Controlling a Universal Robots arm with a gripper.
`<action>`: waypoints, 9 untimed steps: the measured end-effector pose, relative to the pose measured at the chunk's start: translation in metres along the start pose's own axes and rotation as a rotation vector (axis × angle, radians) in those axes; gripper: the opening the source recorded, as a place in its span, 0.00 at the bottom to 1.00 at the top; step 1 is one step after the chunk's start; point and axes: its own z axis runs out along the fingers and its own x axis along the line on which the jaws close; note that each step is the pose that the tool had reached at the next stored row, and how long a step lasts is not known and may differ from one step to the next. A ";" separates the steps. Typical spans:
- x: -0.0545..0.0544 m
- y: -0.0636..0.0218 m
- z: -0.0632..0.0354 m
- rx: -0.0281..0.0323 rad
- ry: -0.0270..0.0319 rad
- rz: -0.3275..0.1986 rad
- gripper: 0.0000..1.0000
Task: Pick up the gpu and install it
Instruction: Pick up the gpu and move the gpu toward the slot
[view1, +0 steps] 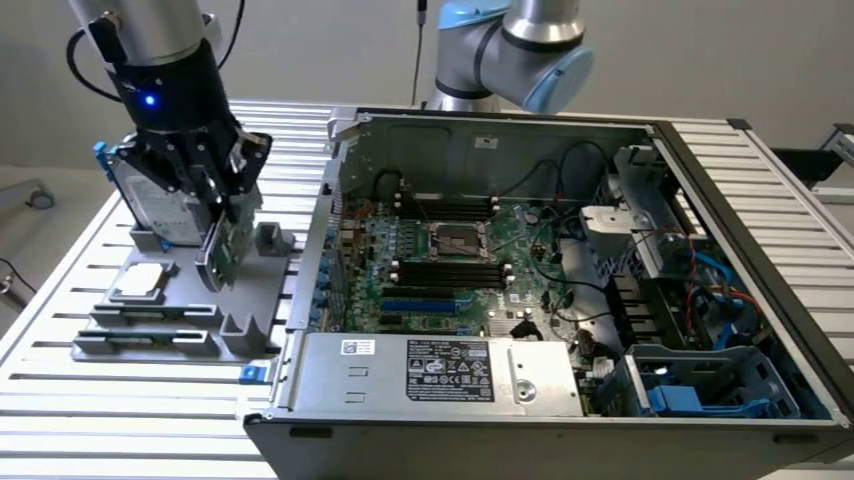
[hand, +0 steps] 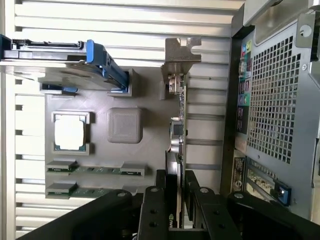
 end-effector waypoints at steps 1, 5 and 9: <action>-0.001 0.0000 -0.0045 0.0000 0.0000 0.000 0.27; -0.007 -0.0003 -0.0229 0.0000 0.0002 0.000 0.27; -0.019 -0.0012 -0.0411 -0.0001 0.0029 0.000 0.27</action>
